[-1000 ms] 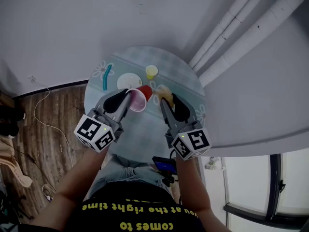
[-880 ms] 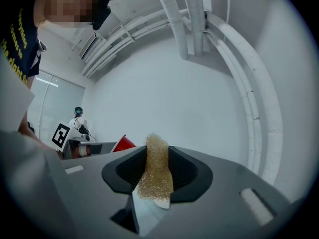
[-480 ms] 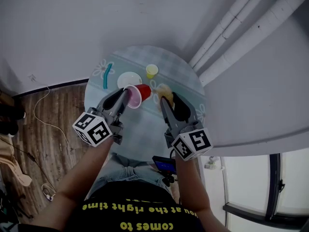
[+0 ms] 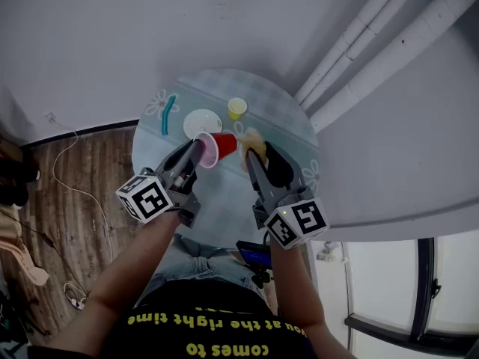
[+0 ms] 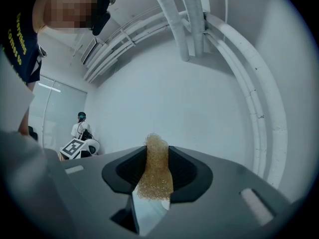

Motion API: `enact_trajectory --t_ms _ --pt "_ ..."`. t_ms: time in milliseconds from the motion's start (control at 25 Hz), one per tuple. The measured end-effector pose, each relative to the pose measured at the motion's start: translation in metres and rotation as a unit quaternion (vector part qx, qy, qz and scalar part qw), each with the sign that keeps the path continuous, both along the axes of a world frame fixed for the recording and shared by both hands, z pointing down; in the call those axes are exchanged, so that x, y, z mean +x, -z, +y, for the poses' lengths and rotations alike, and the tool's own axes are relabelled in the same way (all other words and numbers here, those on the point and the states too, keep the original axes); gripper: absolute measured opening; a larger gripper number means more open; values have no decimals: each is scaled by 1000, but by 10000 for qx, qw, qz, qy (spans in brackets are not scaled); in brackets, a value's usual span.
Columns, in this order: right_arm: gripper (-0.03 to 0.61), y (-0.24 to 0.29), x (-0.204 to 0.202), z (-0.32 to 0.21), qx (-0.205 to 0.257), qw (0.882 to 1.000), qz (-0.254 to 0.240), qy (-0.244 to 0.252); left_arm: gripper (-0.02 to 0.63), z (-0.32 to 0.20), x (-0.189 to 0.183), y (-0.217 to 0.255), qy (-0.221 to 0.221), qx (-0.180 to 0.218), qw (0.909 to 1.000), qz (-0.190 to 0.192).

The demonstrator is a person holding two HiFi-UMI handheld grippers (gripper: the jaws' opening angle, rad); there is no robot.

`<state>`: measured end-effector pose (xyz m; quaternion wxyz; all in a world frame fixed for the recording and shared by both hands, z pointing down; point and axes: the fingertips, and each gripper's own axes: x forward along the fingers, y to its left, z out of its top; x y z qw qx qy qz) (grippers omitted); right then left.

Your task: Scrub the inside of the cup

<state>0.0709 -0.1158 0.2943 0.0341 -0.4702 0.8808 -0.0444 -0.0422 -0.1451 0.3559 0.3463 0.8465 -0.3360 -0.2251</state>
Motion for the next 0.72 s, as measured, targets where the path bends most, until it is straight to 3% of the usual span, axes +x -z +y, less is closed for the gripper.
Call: enact_trajectory --t_ms 240,400,520,720 --pt "141 0 -4 1 -5 10000 -21 31 29 2 -1 -13 -22 -473 9977 476" --pt "140 -1 -8 3 -25 10000 -12 41 29 5 0 -24 17 -1078 9886 1047" --pt "140 -1 -12 3 -25 10000 3 83 29 6 5 -22 -72 -1176 9827 1432" --pt "140 1 -28 8 5 9996 -20 288 29 5 8 -19 -141 -1234 9770 1734"
